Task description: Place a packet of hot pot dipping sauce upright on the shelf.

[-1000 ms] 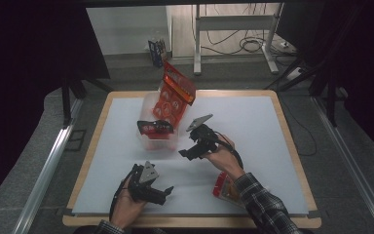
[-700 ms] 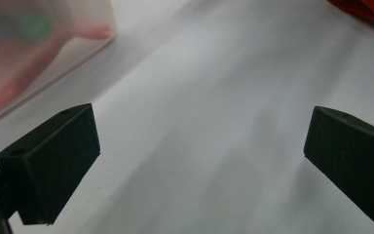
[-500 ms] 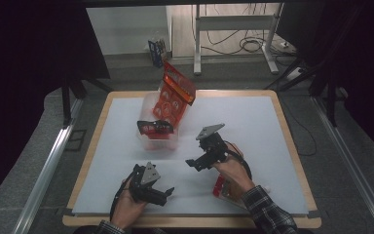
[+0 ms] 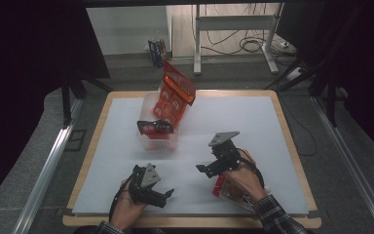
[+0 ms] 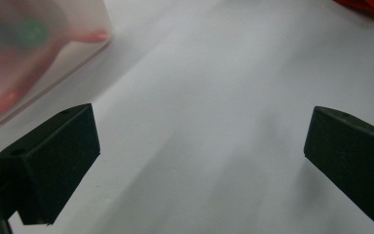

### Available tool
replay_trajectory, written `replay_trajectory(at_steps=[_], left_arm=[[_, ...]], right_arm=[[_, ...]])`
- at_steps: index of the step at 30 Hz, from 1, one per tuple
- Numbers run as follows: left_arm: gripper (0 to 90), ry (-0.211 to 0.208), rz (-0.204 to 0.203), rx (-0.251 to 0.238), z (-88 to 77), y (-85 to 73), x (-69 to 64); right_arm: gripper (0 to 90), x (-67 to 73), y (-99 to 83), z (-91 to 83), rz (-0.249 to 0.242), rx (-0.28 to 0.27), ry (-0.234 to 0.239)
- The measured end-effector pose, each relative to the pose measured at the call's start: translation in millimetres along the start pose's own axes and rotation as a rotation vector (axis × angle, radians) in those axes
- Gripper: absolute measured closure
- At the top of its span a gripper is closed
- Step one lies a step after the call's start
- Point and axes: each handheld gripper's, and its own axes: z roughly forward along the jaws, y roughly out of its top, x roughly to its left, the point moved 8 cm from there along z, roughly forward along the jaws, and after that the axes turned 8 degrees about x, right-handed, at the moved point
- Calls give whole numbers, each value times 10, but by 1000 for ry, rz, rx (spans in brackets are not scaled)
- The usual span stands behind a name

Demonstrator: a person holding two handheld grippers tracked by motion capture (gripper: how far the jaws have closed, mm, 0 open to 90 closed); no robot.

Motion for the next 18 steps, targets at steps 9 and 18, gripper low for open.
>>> replay_trajectory(at_steps=[9, 18], left_arm=[[0, 1, 5, -4, -20, -4, 0], [0, 3, 8, -2, -27, -7, -3]], right_arm=[[5, -16, -208, -196, 50, -3, -8], [6, -21, -409, -338, 87, 12, -26]])
